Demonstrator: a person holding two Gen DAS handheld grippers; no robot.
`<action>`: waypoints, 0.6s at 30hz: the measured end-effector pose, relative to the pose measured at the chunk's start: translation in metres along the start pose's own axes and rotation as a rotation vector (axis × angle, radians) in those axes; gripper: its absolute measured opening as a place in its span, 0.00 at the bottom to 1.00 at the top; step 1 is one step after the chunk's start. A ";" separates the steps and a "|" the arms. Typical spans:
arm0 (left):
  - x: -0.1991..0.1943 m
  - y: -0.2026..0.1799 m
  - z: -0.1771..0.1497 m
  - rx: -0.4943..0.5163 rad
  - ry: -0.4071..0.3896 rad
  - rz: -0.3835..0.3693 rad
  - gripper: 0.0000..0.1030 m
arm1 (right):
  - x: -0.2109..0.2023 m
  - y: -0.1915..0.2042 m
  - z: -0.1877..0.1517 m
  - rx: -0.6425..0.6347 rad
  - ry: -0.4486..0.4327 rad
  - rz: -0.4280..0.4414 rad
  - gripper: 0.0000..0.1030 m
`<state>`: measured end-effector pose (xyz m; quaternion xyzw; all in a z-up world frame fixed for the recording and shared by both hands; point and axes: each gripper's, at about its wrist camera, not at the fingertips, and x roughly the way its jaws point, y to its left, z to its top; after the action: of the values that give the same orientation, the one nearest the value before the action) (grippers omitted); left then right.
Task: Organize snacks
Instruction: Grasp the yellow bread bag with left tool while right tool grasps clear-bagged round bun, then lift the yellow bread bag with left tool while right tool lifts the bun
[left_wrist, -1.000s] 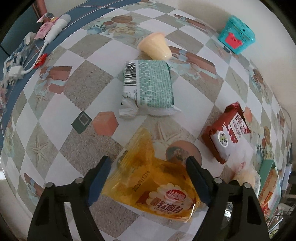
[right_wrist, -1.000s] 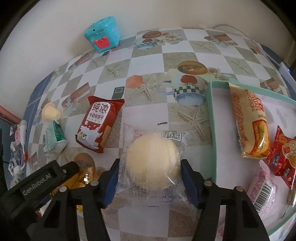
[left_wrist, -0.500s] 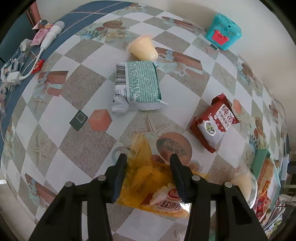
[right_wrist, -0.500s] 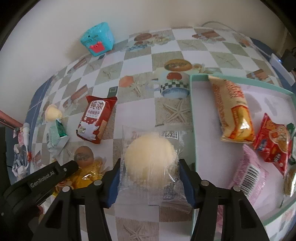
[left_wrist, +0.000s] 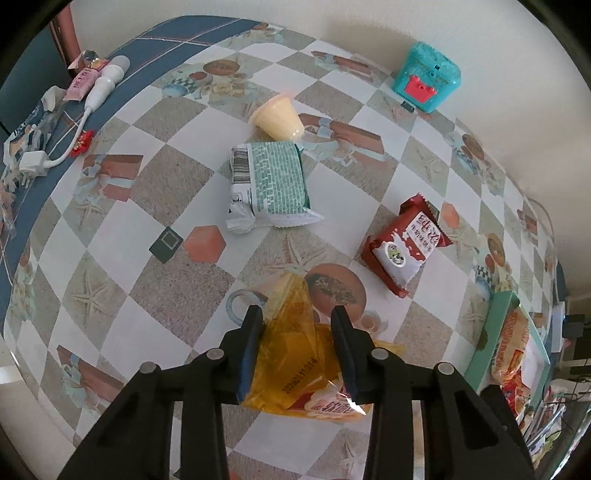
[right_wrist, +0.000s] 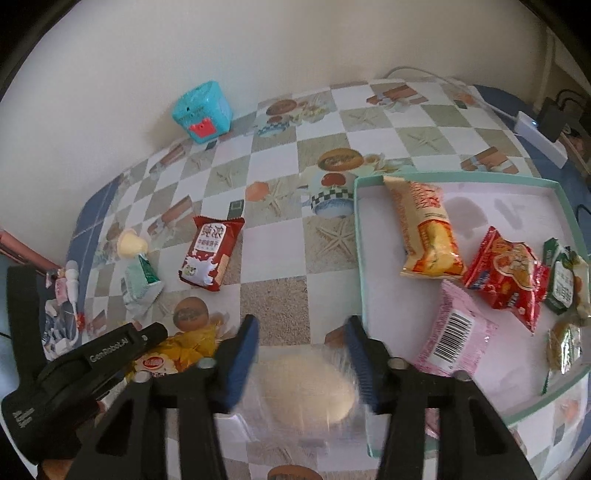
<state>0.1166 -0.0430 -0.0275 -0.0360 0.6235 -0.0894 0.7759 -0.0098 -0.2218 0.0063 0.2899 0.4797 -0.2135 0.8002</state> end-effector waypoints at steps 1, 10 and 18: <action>-0.002 -0.001 -0.001 0.001 -0.006 0.000 0.34 | -0.002 -0.001 0.000 -0.002 -0.005 -0.002 0.48; 0.000 0.005 -0.007 0.009 0.005 0.003 0.32 | 0.013 -0.006 -0.012 -0.036 0.094 -0.012 0.48; 0.009 0.018 -0.010 -0.040 0.035 -0.006 0.40 | 0.010 -0.010 -0.030 -0.038 0.127 0.004 0.57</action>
<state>0.1104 -0.0263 -0.0415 -0.0520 0.6385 -0.0799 0.7637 -0.0303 -0.2096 -0.0163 0.2886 0.5328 -0.1841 0.7739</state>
